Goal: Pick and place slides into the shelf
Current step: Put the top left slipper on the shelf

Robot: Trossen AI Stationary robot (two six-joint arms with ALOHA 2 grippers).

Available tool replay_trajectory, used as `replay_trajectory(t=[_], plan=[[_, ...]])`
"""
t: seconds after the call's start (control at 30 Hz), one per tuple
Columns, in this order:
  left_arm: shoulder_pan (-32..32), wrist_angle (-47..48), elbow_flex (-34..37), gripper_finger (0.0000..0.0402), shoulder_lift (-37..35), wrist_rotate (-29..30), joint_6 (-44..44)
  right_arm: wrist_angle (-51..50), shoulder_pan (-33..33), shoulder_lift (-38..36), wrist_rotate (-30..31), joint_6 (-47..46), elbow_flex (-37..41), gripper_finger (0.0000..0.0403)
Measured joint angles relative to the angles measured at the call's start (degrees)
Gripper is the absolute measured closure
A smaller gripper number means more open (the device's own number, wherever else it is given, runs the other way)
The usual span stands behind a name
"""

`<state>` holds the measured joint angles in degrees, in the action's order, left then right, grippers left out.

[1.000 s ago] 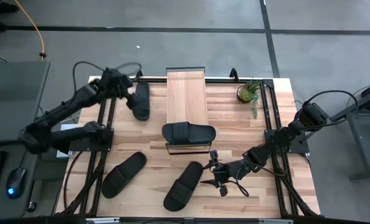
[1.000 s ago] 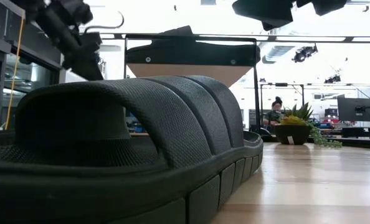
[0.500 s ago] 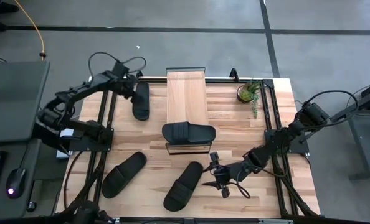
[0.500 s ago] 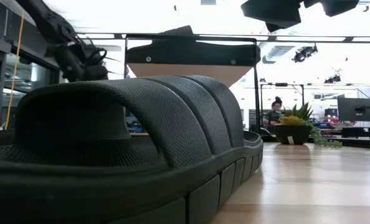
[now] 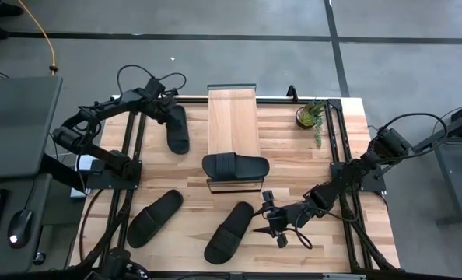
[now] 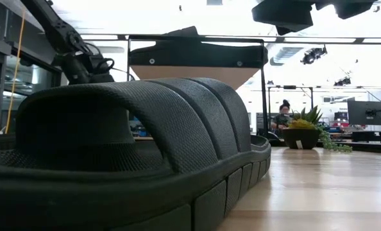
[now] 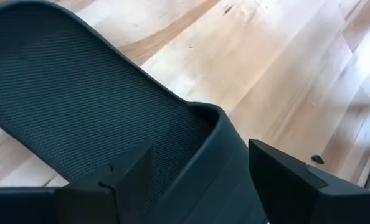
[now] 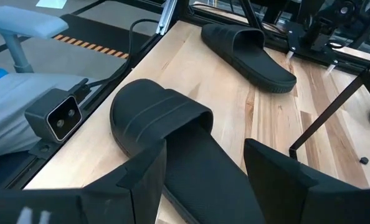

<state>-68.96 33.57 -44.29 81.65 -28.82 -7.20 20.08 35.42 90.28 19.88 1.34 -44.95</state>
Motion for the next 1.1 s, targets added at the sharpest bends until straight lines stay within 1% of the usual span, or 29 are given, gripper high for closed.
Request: replay_trajectory(t=[0.37, 0.53, 0.67, 0.83, 1.1], plan=[[0.16, 0.41, 0.02, 0.0163, 0.0, -1.22, -0.28, -0.13, 0.0, 0.0, 0.02, -0.04, 0.0, 0.0197], [3.44, 3.52, 0.03, 0.0163, 0.0, -2.01, -0.13, -0.13, 0.0, 0.0, 0.02, -0.04, 0.0, 0.0197], [6.66, 4.04, 0.06, 0.0163, 0.0, 0.96, 0.06, -0.13, 0.0, 0.0, -0.24, -0.25, 0.0, 0.0197], [9.43, 3.94, 0.07, 0.0163, 0.0, 1.01, 1.57, -0.22, -0.01, 0.0, -0.37, -1.09, 0.02, 0.0197], [10.94, 4.54, 0.07, 0.0165, 0.23, 1.04, 1.67, -0.57, 0.0, 0.0, -0.37, -1.23, 0.02, 0.0197]])
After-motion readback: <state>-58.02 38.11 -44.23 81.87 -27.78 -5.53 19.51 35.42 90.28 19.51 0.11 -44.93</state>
